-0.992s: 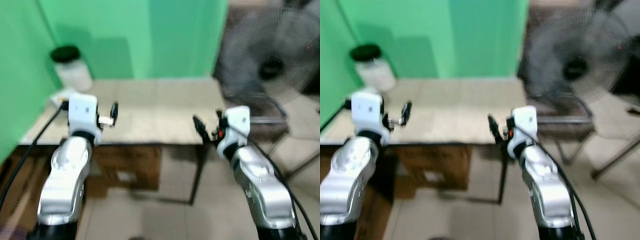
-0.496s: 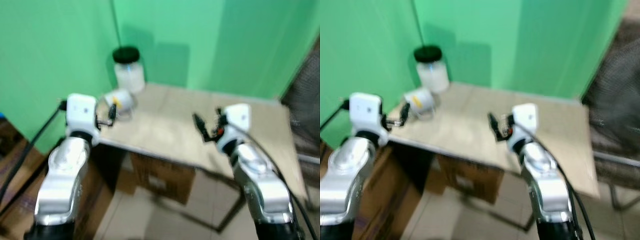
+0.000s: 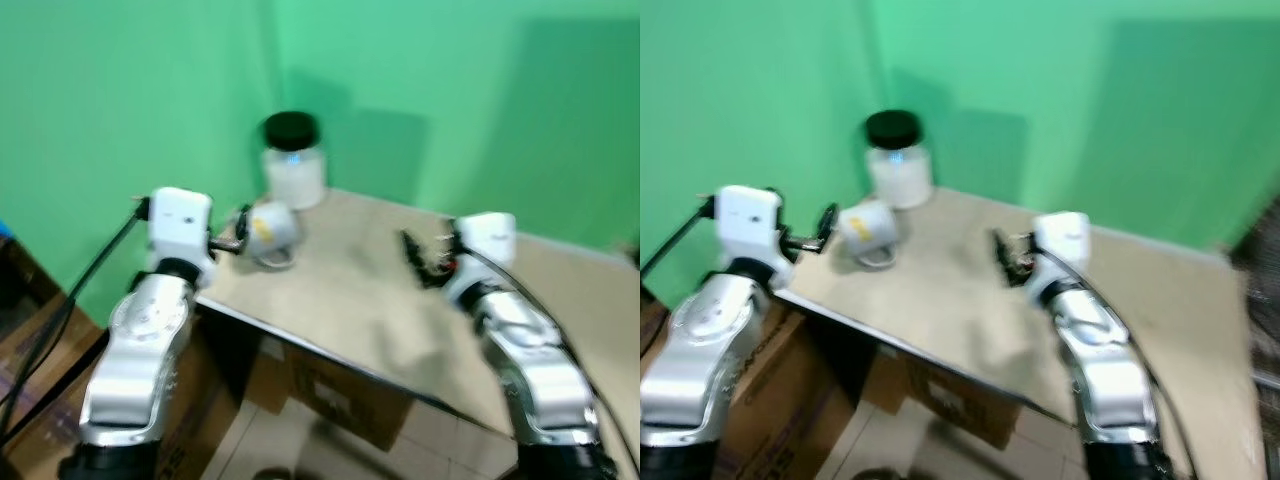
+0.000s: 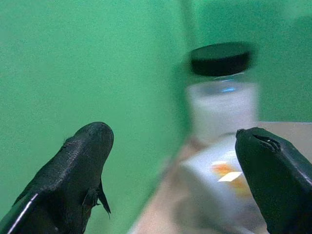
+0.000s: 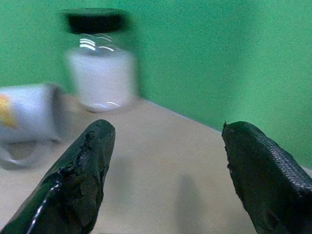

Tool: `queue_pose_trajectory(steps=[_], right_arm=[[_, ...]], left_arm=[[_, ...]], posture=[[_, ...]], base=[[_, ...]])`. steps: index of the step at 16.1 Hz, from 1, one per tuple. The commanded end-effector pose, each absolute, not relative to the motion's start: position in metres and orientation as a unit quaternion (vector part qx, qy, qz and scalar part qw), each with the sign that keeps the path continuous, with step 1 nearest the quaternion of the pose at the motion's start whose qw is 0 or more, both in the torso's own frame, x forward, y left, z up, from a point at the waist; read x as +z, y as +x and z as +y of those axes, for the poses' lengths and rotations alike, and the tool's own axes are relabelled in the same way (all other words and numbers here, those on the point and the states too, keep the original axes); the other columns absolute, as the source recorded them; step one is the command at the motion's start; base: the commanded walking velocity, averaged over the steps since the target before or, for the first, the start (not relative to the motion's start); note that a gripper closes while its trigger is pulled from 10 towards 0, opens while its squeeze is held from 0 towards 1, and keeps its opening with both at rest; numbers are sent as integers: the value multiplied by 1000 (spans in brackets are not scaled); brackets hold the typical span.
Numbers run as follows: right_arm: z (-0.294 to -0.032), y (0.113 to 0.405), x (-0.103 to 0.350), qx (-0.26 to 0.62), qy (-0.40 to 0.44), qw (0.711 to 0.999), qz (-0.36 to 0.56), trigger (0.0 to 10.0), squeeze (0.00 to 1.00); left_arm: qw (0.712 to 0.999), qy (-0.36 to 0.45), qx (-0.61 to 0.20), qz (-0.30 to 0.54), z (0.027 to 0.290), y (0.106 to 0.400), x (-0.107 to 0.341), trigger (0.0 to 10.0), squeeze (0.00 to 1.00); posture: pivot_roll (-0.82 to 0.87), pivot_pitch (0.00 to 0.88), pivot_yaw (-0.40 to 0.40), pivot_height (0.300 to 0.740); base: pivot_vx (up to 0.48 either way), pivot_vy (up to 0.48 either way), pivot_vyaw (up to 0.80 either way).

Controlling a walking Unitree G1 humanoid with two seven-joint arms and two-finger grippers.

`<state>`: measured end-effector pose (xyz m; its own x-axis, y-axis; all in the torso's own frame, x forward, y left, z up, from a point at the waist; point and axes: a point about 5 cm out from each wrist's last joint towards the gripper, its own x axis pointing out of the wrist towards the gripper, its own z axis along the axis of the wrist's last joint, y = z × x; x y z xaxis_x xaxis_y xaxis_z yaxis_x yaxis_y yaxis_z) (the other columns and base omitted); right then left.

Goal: Setting the table

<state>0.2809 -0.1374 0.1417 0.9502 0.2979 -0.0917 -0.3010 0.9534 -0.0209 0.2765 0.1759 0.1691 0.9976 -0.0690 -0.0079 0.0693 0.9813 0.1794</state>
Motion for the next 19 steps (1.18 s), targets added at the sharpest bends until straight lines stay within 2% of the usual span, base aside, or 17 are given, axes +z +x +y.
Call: queue_pose_trajectory(steps=[1, 3, 6, 10, 14, 17, 19], right_arm=[[-146, 281, 144, 140, -25, 989, 37, 10000, 0], [-145, 281, 142, 150, -18, 988, 44, 10000, 0], [-131, 282, 142, 216, 0, 975, 49, 10000, 0], [-125, 293, 139, 241, -2, 968, 62, 10000, 0], [-121, 299, 139, 255, 0, 965, 61, 10000, 0], [-117, 300, 138, 268, 13, 962, 60, 10000, 0], [-108, 310, 131, 289, 29, 954, 69, 10000, 0]], left_arm=[[995, 93, -47, -6, 171, 277, 172, 10000, 0], [993, 98, -67, 10, 168, 275, 167, 10000, 0], [986, 128, -98, 32, 166, 272, 160, 10000, 0], [972, 180, -146, 46, 170, 273, 154, 10000, 0], [955, 232, -175, 61, 184, 291, 146, 10000, 0], [954, 223, -184, 75, 194, 308, 138, 10000, 0], [955, 184, -219, 72, 192, 320, 134, 10000, 0]], posture=[[96, 0, 68, 740], [93, 0, 70, 740], [96, 0, 69, 740], [101, 0, 66, 740], [106, 0, 59, 740], [96, 0, 69, 740], [84, 0, 80, 740]], base=[[360, 0, 0], [336, 0, 0], [0, 0, 0], [0, 0, 0], [0, 0, 0], [0, 0, 0], [0, 0, 0]])
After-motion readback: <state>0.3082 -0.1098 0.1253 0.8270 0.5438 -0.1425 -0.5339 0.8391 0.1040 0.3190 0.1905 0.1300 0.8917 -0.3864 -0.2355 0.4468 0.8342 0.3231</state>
